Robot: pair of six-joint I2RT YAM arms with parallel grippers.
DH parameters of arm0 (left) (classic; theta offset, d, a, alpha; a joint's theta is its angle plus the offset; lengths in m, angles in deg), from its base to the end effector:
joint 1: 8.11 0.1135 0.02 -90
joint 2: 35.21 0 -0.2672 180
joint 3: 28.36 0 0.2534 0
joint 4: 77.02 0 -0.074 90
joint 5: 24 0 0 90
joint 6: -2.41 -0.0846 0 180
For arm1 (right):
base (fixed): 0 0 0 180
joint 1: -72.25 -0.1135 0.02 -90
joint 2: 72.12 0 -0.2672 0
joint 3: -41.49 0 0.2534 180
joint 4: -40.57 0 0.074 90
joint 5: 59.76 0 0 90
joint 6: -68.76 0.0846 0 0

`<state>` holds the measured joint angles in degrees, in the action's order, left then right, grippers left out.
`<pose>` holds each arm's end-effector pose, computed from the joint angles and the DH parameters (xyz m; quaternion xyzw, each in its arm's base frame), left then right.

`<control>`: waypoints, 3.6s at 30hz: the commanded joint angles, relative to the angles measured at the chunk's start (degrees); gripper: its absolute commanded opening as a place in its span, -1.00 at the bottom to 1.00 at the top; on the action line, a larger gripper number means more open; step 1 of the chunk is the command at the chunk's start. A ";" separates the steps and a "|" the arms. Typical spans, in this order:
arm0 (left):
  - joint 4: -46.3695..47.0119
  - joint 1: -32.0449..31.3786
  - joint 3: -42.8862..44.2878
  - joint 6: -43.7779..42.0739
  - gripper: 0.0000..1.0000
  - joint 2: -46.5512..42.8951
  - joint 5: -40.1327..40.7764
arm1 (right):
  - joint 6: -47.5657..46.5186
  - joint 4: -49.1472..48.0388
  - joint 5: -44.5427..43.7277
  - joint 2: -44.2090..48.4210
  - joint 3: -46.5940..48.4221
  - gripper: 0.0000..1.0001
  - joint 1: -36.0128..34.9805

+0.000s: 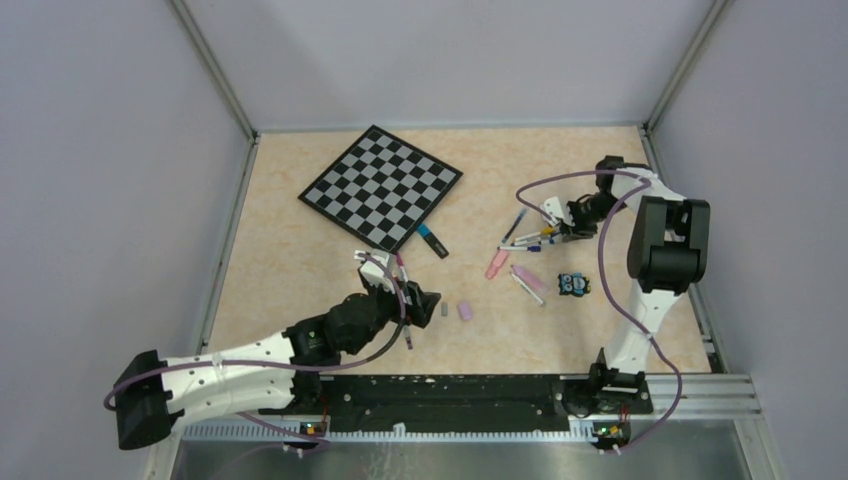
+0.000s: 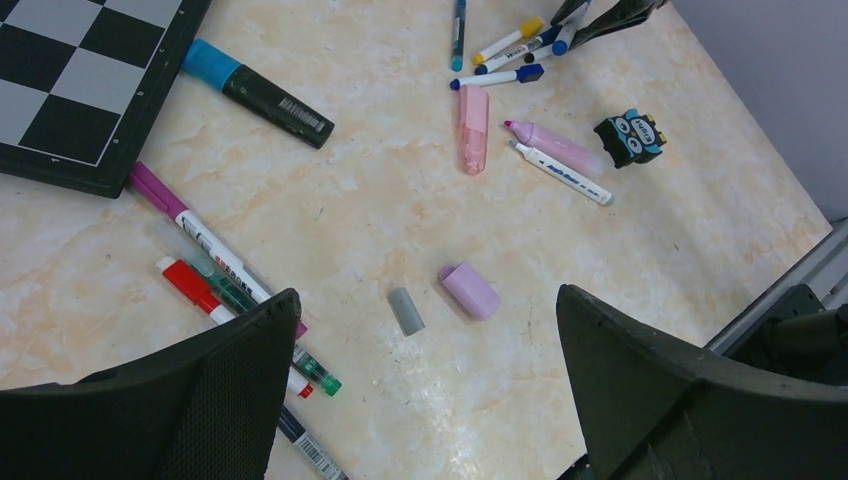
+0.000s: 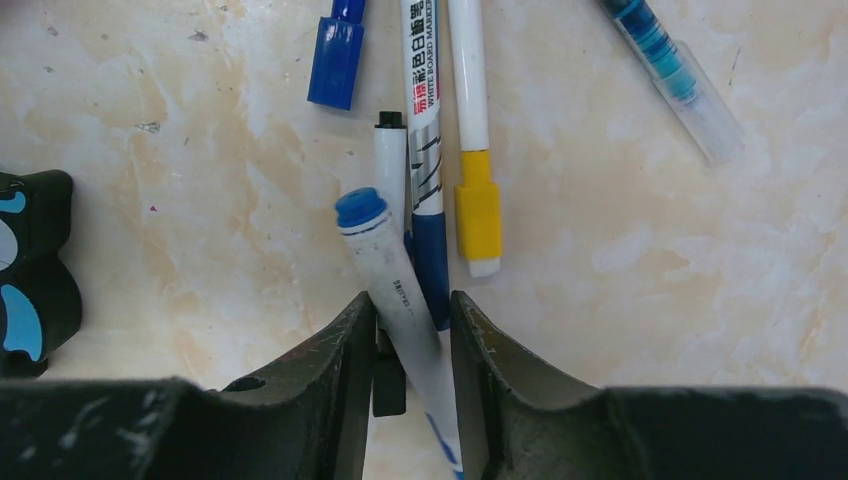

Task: Open the pen caps
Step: Pick up the pen from the center of the board.

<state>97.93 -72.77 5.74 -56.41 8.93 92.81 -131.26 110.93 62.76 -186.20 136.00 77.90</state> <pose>0.1295 -0.1844 0.2165 0.0874 0.7801 -0.3157 0.5330 0.3707 0.0090 0.1272 -0.7585 0.5885 0.1486 0.2373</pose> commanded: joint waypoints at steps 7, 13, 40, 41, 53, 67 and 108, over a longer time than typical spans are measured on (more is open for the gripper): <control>2.12 0.15 0.88 0.45 0.97 1.19 -0.26 | -3.09 2.08 3.05 0.90 2.60 -0.59 -0.20; 1.92 0.15 0.79 0.55 0.98 1.04 -0.40 | -3.89 1.72 4.70 3.09 2.83 -0.70 0.48; 28.26 0.32 -7.53 -0.77 0.97 -2.26 -11.46 | 45.82 -5.33 44.47 36.53 -19.93 -1.00 0.75; 28.80 0.33 -6.68 -0.97 0.97 -1.04 -12.38 | 57.32 -12.45 45.49 39.79 -23.32 -1.00 0.50; 40.23 0.42 4.79 0.18 0.98 21.06 -20.64 | 139.97 -73.86 26.82 54.00 -48.03 -1.00 -0.11; 45.16 0.50 19.27 14.45 0.91 44.81 -15.26 | 158.50 -85.17 23.12 50.64 -55.32 -1.00 -1.07; 44.89 1.43 30.49 29.94 -0.13 61.23 -27.34 | 156.69 -85.78 23.12 50.01 -55.78 -1.00 -3.85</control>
<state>140.16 -71.94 36.14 -27.62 70.48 64.40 26.37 27.21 85.58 -136.06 80.66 74.87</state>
